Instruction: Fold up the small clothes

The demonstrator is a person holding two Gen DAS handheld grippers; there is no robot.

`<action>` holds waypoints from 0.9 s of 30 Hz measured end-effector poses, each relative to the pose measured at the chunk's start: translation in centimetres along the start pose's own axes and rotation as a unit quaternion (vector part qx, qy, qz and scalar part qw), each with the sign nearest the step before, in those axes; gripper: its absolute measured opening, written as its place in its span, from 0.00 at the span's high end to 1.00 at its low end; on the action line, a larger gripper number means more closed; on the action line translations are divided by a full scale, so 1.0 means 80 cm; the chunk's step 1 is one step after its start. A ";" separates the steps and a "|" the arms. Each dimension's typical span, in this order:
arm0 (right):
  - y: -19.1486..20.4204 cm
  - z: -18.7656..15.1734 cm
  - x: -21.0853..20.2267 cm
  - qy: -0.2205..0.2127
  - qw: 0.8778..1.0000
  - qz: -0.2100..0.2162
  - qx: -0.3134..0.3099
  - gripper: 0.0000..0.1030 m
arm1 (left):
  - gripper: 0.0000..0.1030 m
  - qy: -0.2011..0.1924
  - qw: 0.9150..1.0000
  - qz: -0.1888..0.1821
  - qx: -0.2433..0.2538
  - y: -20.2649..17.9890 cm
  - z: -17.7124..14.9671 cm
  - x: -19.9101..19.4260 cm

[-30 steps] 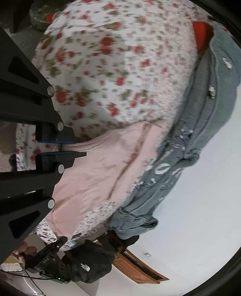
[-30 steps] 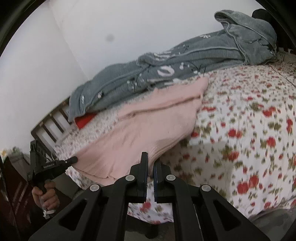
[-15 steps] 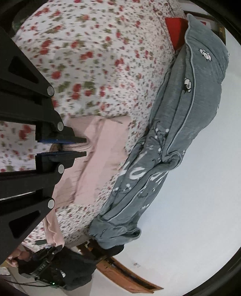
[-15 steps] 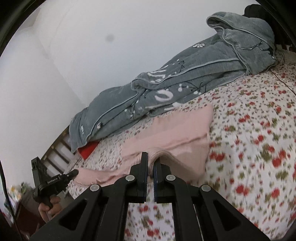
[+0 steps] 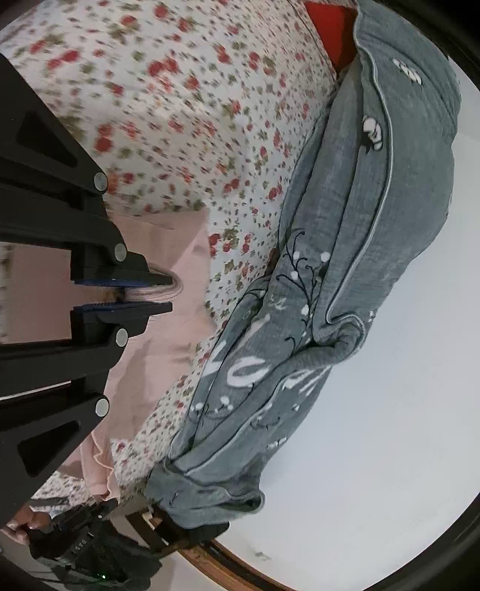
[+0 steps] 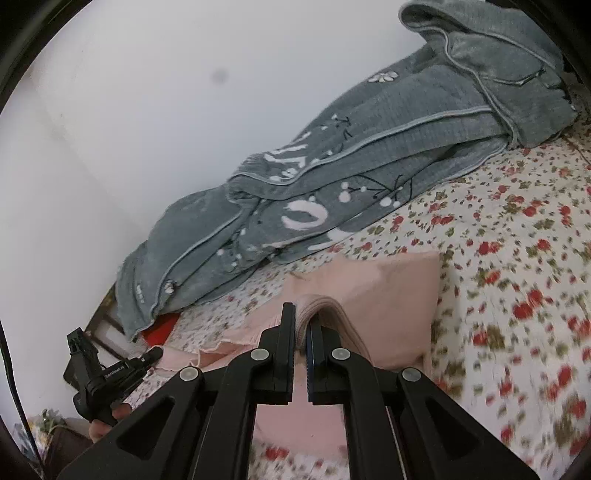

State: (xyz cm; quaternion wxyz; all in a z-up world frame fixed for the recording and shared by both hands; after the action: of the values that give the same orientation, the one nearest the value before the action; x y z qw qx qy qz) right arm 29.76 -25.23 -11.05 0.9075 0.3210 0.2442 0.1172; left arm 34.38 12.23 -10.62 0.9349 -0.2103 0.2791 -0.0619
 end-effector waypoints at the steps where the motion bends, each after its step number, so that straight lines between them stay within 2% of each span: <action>1: -0.006 0.003 0.012 0.003 1.000 -0.002 0.003 0.95 | 0.93 0.002 1.000 0.001 0.001 0.000 0.002 0.013; 4: -0.025 0.011 0.051 0.016 1.000 -0.010 0.007 0.95 | 0.93 0.006 1.000 0.006 -0.003 0.006 0.006 0.054; 7: -0.045 0.013 0.090 0.030 0.999 -0.035 -0.001 0.95 | 0.93 0.020 1.000 0.002 -0.005 0.009 0.006 0.096; 11: -0.071 0.012 0.136 0.047 0.996 -0.070 -0.018 0.95 | 0.90 0.034 0.999 0.019 -0.005 0.019 0.004 0.141; 14: -0.090 0.010 0.154 0.043 0.993 -0.104 -0.038 0.88 | 0.90 0.046 0.998 0.034 -0.018 0.035 0.003 0.163; 16: -0.096 0.008 0.157 0.044 0.991 -0.116 -0.055 0.85 | 0.87 0.058 0.997 0.032 -0.031 0.045 -0.002 0.170; 17: -0.097 0.006 0.156 0.044 0.990 -0.117 -0.066 0.85 | 0.80 0.062 0.997 0.025 -0.033 0.047 -0.004 0.170; 18: -0.096 0.005 0.155 0.043 0.989 -0.117 -0.077 0.83 | 0.78 0.064 0.997 0.018 -0.032 0.048 -0.007 0.169; 21: -0.093 0.003 0.151 0.043 0.985 -0.125 -0.111 0.69 | 0.78 0.066 0.998 0.011 -0.016 0.045 -0.013 0.163; 24: -0.094 -0.003 0.157 0.059 0.982 -0.128 -0.127 0.68 | 0.78 0.067 0.998 -0.001 0.009 0.035 -0.011 0.161; 27: -0.102 -0.013 0.169 0.075 0.980 -0.133 -0.126 0.67 | 0.77 0.055 0.998 0.006 0.013 0.035 -0.004 0.158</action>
State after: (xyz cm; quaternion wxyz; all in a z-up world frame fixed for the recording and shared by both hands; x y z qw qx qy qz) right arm 41.21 -26.00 -21.92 0.9274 0.1593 0.3349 0.0492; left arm 44.78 11.71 -18.33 0.9212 -0.1926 0.3306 -0.0712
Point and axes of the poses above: each gripper's, at about its wrist camera, not at the fingertips, and x roughly the way its jaws point, y to its left, z to its top, the point moved 6 cm from there along x, roughly the way its jaws point, and after that the axes turned 9 degrees about -y, right-handed, at the moved point
